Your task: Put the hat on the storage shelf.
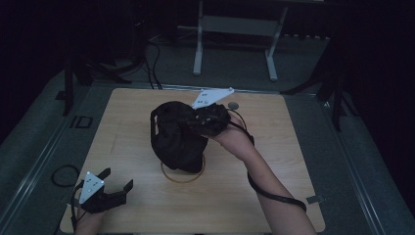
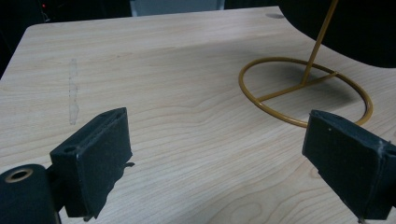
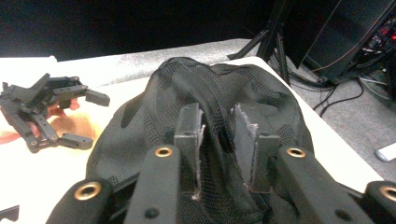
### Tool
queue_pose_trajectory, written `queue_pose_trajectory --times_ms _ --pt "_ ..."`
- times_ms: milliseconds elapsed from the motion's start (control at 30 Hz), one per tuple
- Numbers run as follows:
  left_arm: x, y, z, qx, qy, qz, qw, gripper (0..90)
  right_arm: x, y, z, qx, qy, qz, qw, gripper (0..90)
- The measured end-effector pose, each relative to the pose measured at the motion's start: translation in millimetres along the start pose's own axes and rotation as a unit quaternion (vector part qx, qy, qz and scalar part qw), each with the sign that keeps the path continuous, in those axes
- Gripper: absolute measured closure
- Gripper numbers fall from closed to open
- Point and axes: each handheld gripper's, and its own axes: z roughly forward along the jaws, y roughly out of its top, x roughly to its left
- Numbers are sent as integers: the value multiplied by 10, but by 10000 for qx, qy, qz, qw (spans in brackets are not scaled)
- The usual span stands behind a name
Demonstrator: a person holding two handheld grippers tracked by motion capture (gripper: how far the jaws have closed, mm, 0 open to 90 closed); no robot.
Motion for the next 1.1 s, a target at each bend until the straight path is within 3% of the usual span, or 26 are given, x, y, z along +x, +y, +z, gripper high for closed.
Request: queue_pose_trajectory --times_ms 100,300,833,1100 --pt "4 -1 2 -9 -2 -21 10000 85 -18 7 -4 1 162 118 9998 611" --pt "-8 -1 8 -4 3 -37 10000 85 -3 31 -5 86 30 60 9999 520" --pt "-25 6 27 -23 -23 -55 10000 85 -76 -22 -163 62 -34 76 9999 387" --pt "-18 4 30 -38 -5 -72 10000 85 -148 -130 -237 36 -21 333 9994 271"
